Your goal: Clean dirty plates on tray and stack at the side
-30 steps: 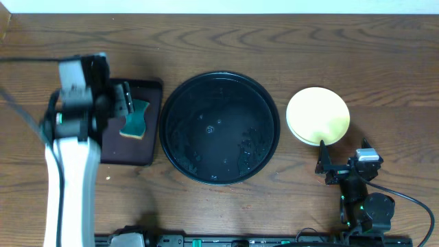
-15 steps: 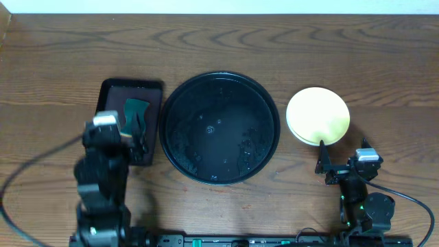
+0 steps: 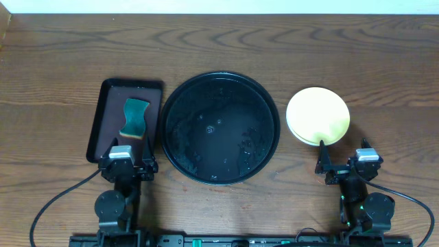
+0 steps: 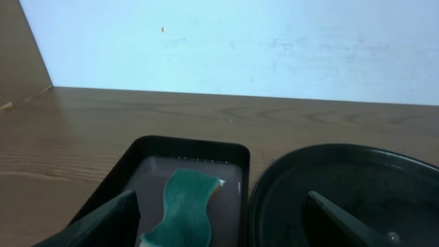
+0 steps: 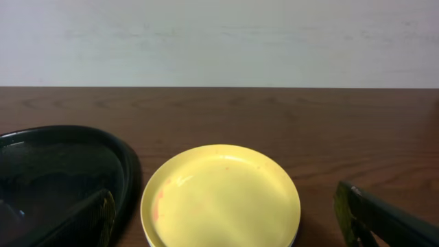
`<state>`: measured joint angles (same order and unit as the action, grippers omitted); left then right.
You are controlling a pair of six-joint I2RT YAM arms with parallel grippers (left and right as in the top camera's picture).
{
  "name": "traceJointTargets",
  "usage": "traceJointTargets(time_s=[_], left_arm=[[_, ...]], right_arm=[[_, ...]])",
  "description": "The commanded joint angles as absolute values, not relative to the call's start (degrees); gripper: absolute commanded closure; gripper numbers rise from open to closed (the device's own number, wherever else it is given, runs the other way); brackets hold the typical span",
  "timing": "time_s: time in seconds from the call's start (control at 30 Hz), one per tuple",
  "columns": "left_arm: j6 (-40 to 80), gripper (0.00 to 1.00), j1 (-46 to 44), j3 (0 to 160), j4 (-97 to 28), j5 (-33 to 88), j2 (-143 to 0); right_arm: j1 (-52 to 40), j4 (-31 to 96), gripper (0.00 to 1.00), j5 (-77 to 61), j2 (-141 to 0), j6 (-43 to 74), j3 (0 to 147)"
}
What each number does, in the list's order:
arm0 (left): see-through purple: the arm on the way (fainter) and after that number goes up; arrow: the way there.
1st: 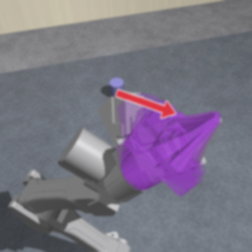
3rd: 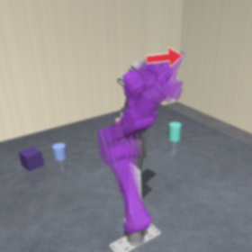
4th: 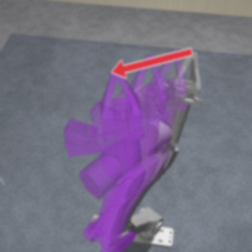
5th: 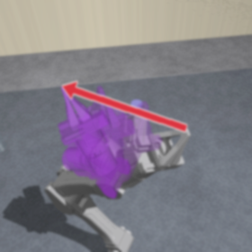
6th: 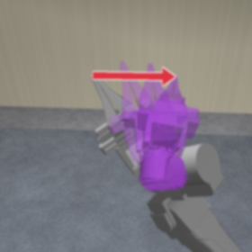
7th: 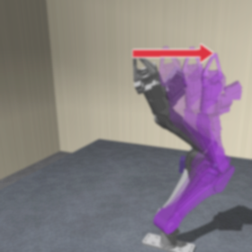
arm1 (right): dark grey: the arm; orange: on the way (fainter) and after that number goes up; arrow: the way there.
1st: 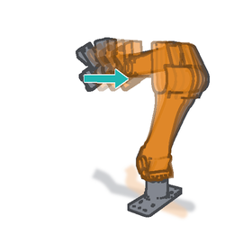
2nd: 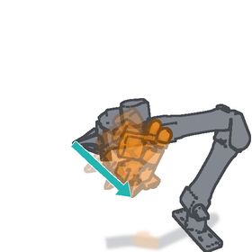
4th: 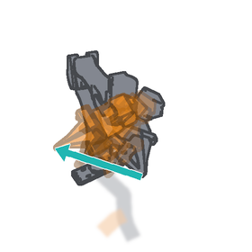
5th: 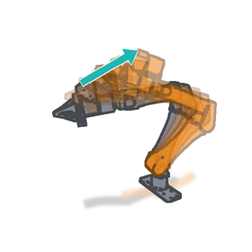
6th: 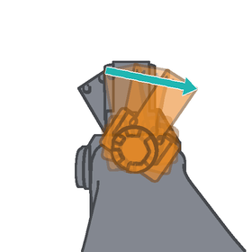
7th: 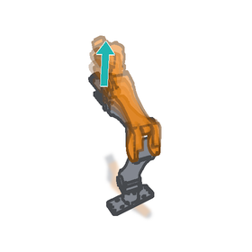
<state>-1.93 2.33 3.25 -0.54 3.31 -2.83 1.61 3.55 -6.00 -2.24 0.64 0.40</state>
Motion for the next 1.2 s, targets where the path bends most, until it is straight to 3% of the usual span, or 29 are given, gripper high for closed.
traceJointTargets(time_s=[0.0, 1.17], left_arm=[[-3.7, 0.24, 2.0, 0.5, -0.2, 3.9, -0.6], [-5.3, 0.24, 2.0, 0.2, -3.8, 3.5, -0.3]], right_arm=[[1.4, 3.7, 0.01, -6.5, -2.2, 0.8, 0.3], [1.4, 3.7, 0.01, -6.5, -2.2, 0.8, 0.3]])
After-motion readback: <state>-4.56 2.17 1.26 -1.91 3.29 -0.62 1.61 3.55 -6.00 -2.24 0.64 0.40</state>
